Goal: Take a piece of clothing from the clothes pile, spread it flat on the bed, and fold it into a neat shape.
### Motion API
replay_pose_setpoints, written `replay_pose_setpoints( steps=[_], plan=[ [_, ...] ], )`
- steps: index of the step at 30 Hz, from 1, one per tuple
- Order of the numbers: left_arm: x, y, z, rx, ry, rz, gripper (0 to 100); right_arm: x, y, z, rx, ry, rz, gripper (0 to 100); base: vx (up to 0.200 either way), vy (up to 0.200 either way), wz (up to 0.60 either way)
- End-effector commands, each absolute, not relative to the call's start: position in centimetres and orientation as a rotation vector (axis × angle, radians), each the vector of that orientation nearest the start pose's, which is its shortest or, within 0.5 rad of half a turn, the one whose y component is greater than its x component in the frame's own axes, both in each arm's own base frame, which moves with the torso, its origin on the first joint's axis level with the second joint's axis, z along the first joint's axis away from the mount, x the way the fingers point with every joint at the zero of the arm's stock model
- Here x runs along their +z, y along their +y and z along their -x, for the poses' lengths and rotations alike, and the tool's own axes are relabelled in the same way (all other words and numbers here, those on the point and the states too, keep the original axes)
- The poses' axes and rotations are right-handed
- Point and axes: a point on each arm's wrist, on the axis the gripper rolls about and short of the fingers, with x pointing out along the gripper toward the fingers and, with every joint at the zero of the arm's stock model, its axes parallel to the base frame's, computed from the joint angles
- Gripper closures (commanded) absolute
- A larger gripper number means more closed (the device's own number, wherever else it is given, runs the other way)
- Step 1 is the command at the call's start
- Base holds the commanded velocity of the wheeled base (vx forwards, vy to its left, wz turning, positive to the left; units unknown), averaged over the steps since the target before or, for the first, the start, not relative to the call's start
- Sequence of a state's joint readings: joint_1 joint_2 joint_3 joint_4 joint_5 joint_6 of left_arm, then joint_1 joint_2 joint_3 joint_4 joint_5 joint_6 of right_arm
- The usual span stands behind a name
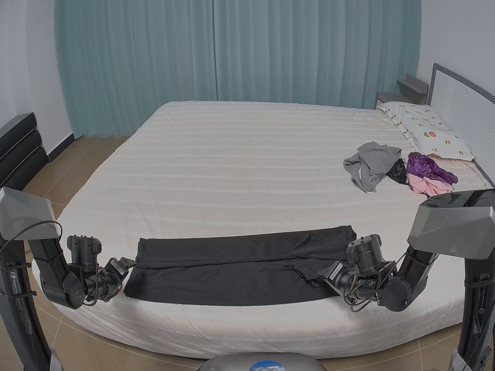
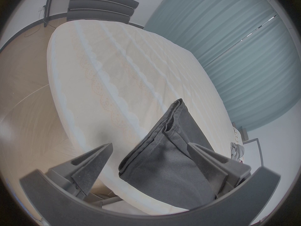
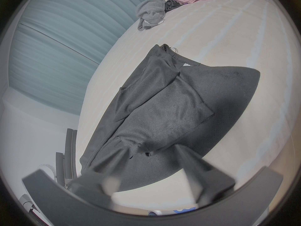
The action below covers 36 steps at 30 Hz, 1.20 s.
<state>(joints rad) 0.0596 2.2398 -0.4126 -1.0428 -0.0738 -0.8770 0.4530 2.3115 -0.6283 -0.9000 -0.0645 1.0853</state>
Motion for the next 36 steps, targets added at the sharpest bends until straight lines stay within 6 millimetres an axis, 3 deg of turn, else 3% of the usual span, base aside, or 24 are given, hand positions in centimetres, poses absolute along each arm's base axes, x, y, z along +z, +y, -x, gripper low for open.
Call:
replay_pose_setpoints(
  steps=[1,19,20,24,30,36],
  plan=[
    [-2.6,1.5,-28.6,0.333,0.742,0.883,0,-3.4,14.4,-29.8,-0.081,0.869,-0.816,100,0.0,0.0,0.0],
    [-2.5,1.6,-28.7,0.33,0.738,0.885,0,-2.0,13.9,-29.7,-0.07,0.837,-0.835,100,0.0,0.0,0.0],
    [-2.5,1.6,-28.8,0.329,0.735,0.885,0,-1.7,13.6,-29.5,-0.065,0.837,-0.83,0,0.0,0.0,0.0],
    [-2.4,1.7,-28.8,0.33,0.733,0.89,0,-1.2,13.0,-29.5,-0.058,0.823,-0.833,0,0.0,0.0,0.0],
    [-1.9,1.8,-29.0,0.327,0.703,0.892,0,0.7,10.5,-30.7,-0.015,0.798,-0.926,0,0.0,0.0,0.0],
    [-0.6,2.1,-29.2,0.328,0.632,1.013,0,1.3,9.4,-31.2,-0.008,0.785,-0.965,0,0.033,0.0,0.0]
  ],
)
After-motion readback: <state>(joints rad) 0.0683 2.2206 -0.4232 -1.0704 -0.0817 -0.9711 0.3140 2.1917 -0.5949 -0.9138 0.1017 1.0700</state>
